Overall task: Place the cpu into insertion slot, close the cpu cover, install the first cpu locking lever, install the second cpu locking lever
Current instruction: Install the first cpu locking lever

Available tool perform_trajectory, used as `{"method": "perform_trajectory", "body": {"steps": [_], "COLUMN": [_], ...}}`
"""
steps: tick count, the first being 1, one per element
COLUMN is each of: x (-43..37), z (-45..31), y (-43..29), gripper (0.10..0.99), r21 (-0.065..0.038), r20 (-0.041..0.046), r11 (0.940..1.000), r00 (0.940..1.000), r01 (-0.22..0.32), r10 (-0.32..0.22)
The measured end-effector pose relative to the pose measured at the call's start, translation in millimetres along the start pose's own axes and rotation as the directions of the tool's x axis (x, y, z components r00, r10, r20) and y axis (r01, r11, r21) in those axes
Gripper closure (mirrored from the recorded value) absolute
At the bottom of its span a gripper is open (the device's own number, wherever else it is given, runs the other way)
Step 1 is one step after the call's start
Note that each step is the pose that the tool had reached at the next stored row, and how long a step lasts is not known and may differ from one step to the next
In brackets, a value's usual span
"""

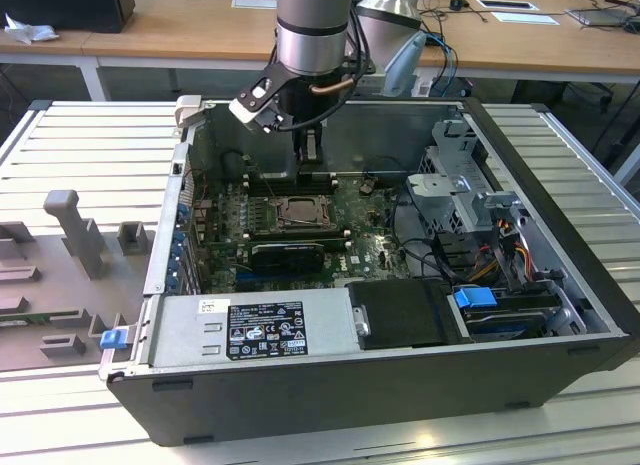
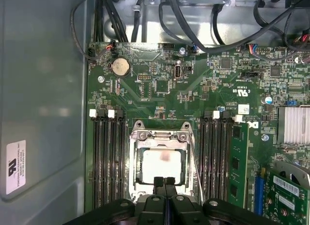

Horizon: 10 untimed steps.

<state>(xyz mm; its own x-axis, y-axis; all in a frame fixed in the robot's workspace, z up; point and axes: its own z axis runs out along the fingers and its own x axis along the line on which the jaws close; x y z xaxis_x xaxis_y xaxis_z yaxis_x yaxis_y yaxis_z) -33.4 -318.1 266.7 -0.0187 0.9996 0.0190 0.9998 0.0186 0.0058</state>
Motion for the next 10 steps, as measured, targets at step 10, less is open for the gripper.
{"method": "perform_trajectory", "body": {"steps": [10], "x": [0.3], "z": [-17.9], "y": [0.1], "gripper": [0.98], "r21": [0.0], "r20": [0.0], "r11": [1.0], "r00": [1.0], "r01": [0.0], "r10": [0.0]}}
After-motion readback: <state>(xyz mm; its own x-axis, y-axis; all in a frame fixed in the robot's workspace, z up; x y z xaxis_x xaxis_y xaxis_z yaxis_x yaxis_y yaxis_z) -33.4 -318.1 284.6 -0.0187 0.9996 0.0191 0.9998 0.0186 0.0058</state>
